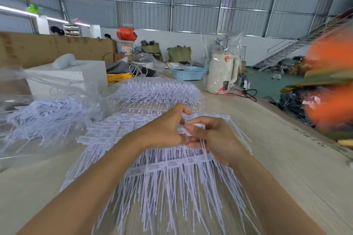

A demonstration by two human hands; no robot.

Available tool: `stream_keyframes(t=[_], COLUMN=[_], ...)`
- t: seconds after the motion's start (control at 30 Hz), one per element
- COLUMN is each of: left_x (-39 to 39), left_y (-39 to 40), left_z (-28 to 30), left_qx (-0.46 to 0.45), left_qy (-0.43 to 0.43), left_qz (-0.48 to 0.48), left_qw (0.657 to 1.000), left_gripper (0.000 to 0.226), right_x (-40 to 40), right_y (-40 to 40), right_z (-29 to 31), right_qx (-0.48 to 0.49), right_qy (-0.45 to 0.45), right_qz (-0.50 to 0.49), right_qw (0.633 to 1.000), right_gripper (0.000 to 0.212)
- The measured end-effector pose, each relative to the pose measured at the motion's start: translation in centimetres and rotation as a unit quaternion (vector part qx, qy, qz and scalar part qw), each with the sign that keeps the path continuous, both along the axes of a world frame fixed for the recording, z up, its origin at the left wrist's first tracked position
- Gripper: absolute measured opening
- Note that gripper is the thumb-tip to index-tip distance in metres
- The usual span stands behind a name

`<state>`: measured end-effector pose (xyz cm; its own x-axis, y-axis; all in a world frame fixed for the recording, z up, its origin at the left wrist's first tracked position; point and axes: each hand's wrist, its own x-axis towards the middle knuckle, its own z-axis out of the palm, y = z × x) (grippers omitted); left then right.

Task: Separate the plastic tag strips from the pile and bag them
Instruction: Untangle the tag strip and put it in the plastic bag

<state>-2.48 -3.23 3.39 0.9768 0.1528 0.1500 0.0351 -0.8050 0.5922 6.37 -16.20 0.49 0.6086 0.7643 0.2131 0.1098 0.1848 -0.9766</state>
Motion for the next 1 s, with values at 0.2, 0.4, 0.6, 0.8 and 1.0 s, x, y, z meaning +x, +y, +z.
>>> stream_keyframes(t=[0.2, 0.4, 0.6, 0.8, 1.0], left_x=[-0.4, -0.1, 0.0, -0.3, -0.8], left_y=[1.5, 1.5, 1.0, 0.7, -0.1], left_z=[0.3, 0.1, 0.1, 0.9, 1.5], left_qx=[0.006, -0.025, -0.130, -0.283, -0.198], left_qy=[0.040, 0.001, -0.034, 0.021, 0.001], left_qz=[0.047, 0.040, 0.066, 0.073, 0.053], left_qw=[0.998, 0.999, 0.989, 0.956, 0.979], left_gripper=[0.028, 0.016, 0.027, 0.030, 0.031], right_x=[0.8, 0.7, 0.3, 0.2, 2.6], right_y=[-0.4, -0.7, -0.5, 0.4, -1.7], right_z=[0.2, 0.3, 0.2, -0.5, 0.7], right_qx=[0.021, -0.052, -0.087, -0.063, 0.027], right_qy=[0.008, -0.067, -0.212, -0.423, -0.052], right_qz=[-0.026, -0.026, -0.080, -0.196, -0.219], right_qw=[0.999, 0.996, 0.970, 0.882, 0.974], right_gripper=[0.012, 0.013, 0.016, 0.017, 0.012])
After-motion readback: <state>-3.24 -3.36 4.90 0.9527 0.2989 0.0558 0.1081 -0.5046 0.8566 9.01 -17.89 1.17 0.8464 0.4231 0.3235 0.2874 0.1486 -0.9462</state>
